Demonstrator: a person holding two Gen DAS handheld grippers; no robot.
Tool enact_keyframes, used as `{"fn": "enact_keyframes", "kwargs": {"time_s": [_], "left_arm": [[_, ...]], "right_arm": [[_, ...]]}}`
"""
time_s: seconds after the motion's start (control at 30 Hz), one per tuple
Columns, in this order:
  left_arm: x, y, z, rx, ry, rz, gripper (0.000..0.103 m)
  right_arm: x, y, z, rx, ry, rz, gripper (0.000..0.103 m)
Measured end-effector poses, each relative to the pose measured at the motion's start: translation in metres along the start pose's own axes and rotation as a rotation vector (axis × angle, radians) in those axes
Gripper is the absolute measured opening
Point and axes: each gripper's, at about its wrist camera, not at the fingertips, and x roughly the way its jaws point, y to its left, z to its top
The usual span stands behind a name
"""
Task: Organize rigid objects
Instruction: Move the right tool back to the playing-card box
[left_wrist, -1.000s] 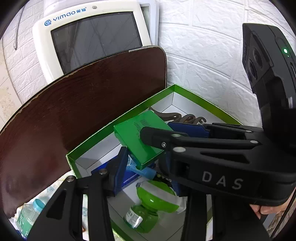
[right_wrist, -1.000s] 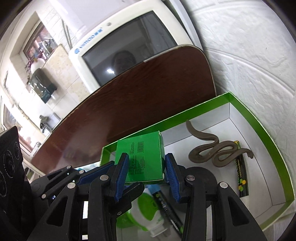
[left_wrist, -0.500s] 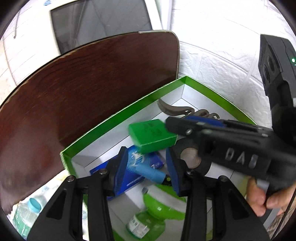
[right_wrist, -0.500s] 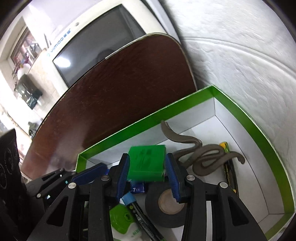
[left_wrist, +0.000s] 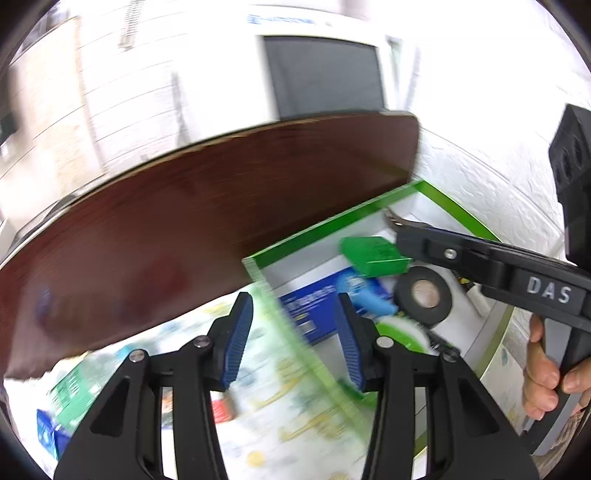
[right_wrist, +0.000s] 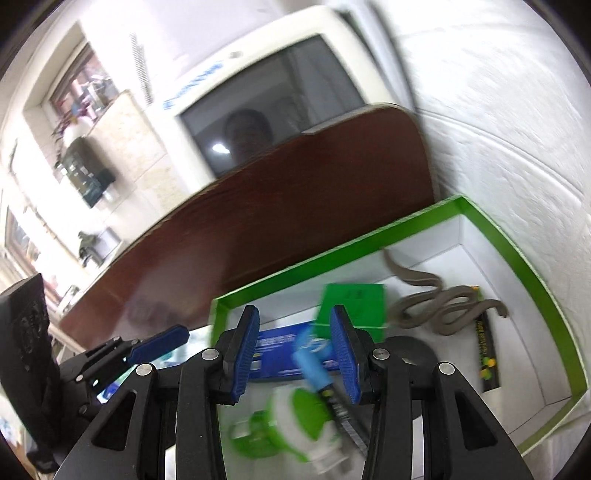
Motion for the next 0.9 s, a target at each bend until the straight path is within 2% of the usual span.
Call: {"fn": "enact_keyframes", "kwargs": {"time_s": [0.27, 0.5, 0.67, 0.9], "left_arm": [[-0.037, 0.067, -0.038, -0.145, -0.022, 0.091, 0.052], [-0.039, 0.106, -0.084, -0.194, 0.033, 0.095, 0.054], [-0.030, 0.121, -0.108, -0.201, 0.078, 0.054, 0.061], [-0.007, 0.125, -0.117, -0.177, 0.108, 0.011, 0.062]], "right_arm": [[0.011, 0.068, -0.010, -0.110, 0.043, 0.077, 0.043], [0.035, 0.113, -0.034, -0.168, 0.136, 0.115, 0.043], [0.061, 0.132, -0.053, -0.175, 0.215, 0.090, 0.043], [0.100, 0.143, -0.068, -0.168, 0.283, -0.024, 0.043]]}}
